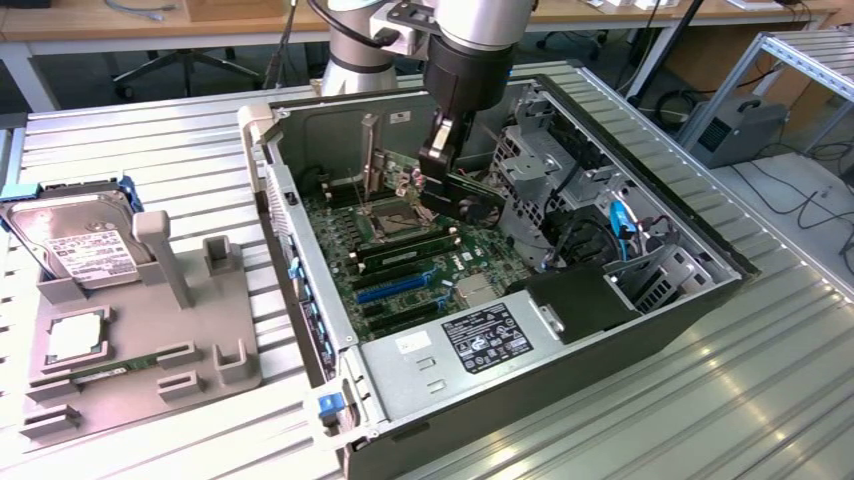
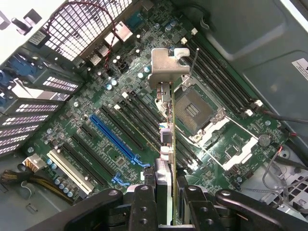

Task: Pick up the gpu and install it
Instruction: 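Insert the gpu into the slot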

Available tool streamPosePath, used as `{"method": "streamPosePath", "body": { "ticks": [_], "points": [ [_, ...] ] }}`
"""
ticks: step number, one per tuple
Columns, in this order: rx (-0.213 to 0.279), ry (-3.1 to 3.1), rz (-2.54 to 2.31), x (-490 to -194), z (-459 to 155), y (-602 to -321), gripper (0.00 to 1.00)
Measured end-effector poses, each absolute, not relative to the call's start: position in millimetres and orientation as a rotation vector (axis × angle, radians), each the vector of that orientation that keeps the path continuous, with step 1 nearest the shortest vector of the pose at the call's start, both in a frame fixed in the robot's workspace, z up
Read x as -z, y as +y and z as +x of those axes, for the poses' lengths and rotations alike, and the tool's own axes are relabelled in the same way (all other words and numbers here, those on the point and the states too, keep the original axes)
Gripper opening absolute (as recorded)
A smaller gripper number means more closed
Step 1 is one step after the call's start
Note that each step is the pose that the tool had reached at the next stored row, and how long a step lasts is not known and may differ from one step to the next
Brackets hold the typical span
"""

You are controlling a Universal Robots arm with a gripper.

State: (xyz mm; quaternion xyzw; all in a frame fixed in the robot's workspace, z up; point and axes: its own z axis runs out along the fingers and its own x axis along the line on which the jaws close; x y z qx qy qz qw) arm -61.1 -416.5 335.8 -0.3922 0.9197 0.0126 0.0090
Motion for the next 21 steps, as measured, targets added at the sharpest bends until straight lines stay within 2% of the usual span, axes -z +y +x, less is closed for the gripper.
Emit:
{"method": "streamPosePath", "body": {
  "ticks": [21],
  "points": [
    [-0.040,2.855,-1.267,-335.7,-61.1,-416.5,0.27]
  ]
}}
